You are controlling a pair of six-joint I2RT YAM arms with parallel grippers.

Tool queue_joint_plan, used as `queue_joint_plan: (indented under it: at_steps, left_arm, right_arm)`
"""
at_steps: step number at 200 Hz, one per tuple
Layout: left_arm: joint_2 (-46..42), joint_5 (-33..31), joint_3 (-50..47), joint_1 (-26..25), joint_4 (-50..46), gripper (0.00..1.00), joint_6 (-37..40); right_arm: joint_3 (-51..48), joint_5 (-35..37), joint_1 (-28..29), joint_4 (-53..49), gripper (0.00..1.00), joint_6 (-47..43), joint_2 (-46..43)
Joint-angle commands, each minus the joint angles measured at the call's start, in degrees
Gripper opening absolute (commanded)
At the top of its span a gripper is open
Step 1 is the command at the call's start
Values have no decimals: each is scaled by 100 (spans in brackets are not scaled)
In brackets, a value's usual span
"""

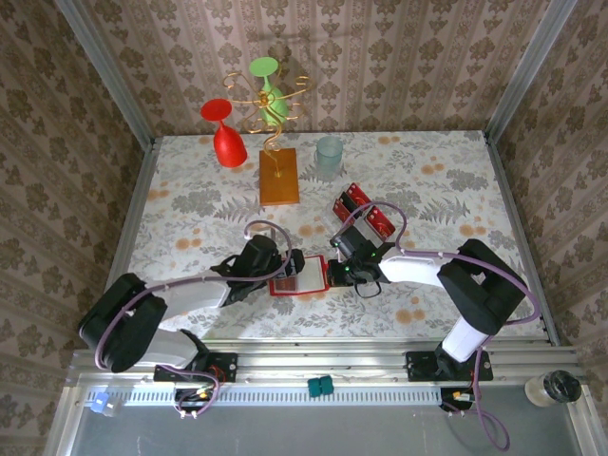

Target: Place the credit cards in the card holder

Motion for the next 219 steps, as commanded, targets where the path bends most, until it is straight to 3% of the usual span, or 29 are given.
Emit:
queue_joint_plan:
  at_steps: [1,65,93,138,219]
  left_arm:
    - [-245,200,67,-99,253,100,-203]
    - [318,258,461,-481,726,100,-329]
    - [575,230,508,-527,1060,100,-513]
    - [585,238,495,-586,1102,100,-561]
    - [662,-32,505,-1056,1346,100,-801]
  right_arm:
    - [-80,-196,74,255,5,119,213]
    - [-62,-235,75,324,5,159,257]
    - [-63,-162,49,211,15,173,109]
    - [-277,-91,-361,-112,26,166,-761]
    - [-413,222,-1281,-1194,27,117,-2412]
